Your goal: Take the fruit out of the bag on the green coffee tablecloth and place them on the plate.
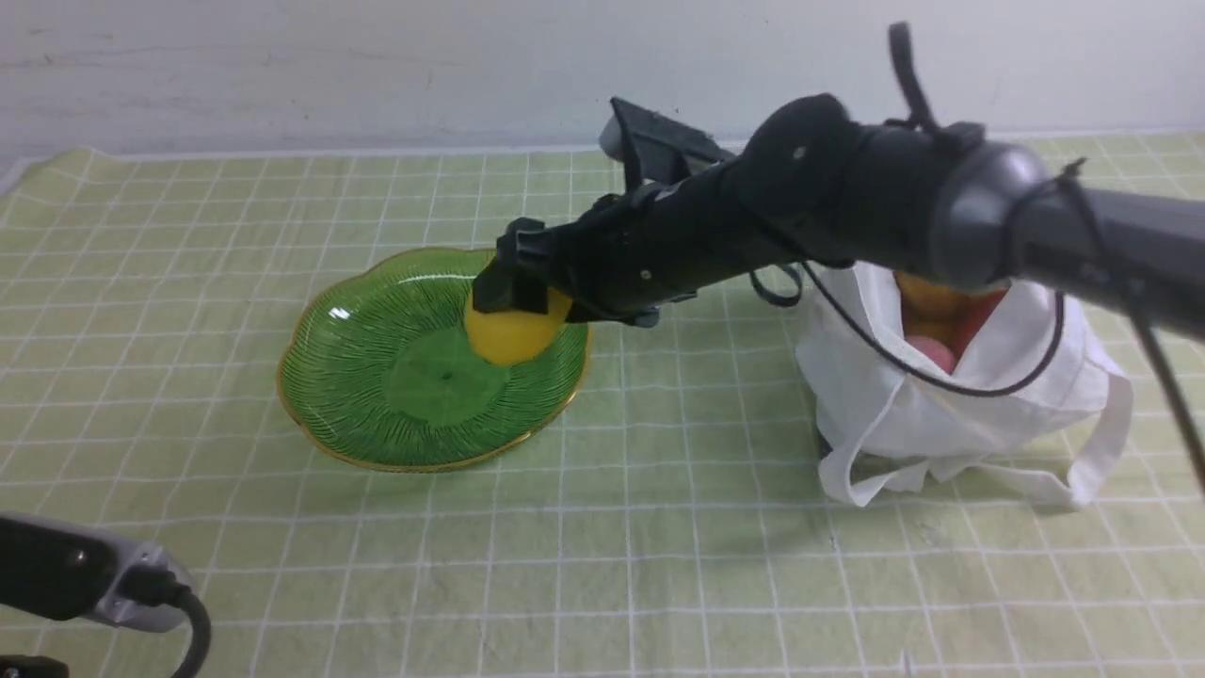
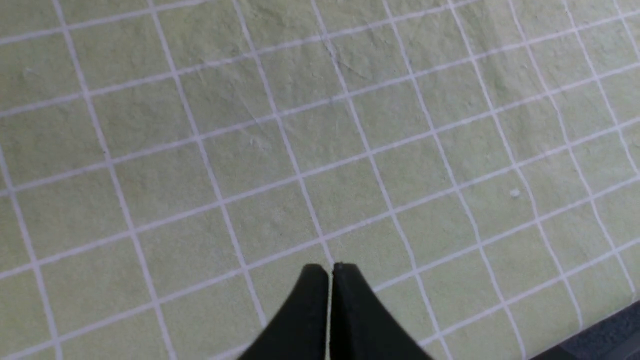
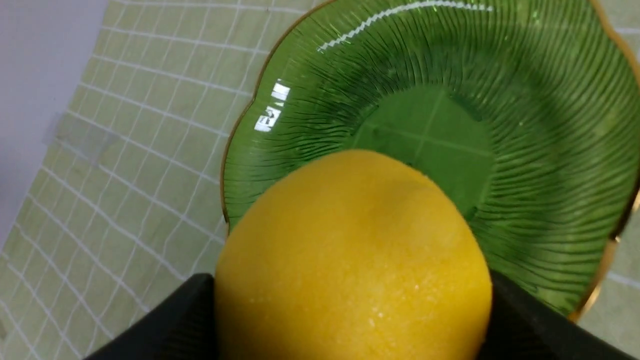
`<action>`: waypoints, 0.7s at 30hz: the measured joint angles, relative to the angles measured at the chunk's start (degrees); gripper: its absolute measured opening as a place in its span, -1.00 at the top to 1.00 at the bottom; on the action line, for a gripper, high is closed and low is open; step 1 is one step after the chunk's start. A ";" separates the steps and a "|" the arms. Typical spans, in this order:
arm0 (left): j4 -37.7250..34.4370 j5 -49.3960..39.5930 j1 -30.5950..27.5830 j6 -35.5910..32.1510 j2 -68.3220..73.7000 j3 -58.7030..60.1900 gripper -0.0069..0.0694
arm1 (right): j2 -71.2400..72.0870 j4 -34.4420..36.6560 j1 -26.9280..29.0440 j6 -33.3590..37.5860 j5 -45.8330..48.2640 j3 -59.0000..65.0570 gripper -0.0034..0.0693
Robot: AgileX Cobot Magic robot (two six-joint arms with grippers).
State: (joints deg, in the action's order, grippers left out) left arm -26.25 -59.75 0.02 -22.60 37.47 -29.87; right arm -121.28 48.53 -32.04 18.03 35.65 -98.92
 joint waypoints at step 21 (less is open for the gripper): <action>0.05 -0.44 0.00 0.05 0.00 0.00 0.84 | -9.28 -0.25 -0.57 -1.11 4.99 -8.68 -0.99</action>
State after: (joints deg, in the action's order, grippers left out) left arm -26.21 -60.19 0.02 -22.54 37.47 -29.87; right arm -130.56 48.28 -32.61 16.92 40.64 -107.60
